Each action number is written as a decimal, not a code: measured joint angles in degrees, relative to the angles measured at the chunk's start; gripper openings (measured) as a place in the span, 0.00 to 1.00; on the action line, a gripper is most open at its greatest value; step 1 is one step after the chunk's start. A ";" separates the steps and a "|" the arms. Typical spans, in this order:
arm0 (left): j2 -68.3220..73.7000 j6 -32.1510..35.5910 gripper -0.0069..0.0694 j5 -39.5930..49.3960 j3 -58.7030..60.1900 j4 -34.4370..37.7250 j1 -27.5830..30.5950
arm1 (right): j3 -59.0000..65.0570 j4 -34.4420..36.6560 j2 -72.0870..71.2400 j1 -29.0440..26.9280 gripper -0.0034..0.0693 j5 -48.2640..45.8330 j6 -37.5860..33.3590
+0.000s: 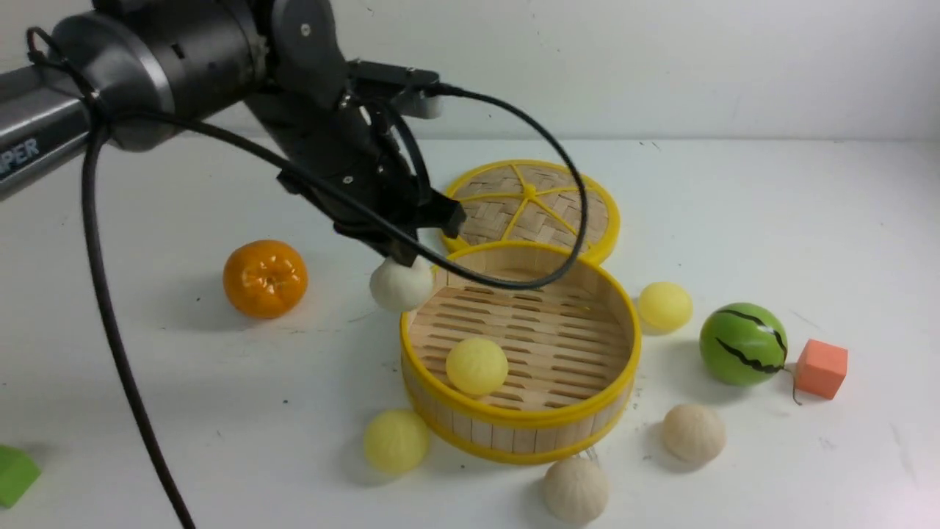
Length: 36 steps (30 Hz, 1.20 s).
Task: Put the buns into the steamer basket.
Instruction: Use the left arm to put the steamed stuffed bun into the steamer, then use the left arm to grab a steamed stuffed bun
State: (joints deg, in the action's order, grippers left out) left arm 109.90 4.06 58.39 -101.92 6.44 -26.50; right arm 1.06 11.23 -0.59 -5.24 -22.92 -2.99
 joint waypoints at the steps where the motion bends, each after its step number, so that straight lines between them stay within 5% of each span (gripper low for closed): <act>1: 1.23 0.21 0.07 -0.30 -1.13 0.05 -0.66 | 0.00 0.00 0.00 0.00 0.38 0.00 0.00; 9: 14.66 -0.95 0.08 -1.48 -9.45 -2.37 -1.52 | 0.00 0.00 0.00 0.00 0.38 0.00 0.00; 14: 18.46 -1.18 0.17 -2.85 -11.38 -4.38 -1.29 | 0.00 0.00 0.00 0.00 0.38 0.00 0.00; 19: 17.89 -2.46 0.51 -1.72 -11.88 -3.51 -1.29 | 0.00 0.00 0.00 0.00 0.38 0.00 0.00; 23: 13.59 -4.64 0.64 2.33 -12.12 -3.43 -1.34 | 0.00 0.00 0.00 0.00 0.38 0.00 0.00; 26: 6.25 -6.58 0.56 8.05 -12.37 -2.53 -1.34 | 0.00 0.00 0.00 0.00 0.38 0.00 0.00; 31: -4.30 -7.91 0.12 11.67 -6.12 -1.55 -1.34 | 0.00 0.00 0.00 0.00 0.38 0.00 0.00; 36: -14.78 -8.24 0.07 6.90 14.80 0.49 -1.34 | 0.00 0.00 0.00 0.00 0.38 0.00 0.00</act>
State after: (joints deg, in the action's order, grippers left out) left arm 95.11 -4.18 65.30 -87.12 6.93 -27.84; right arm 1.06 11.23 -0.59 -5.24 -22.92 -2.99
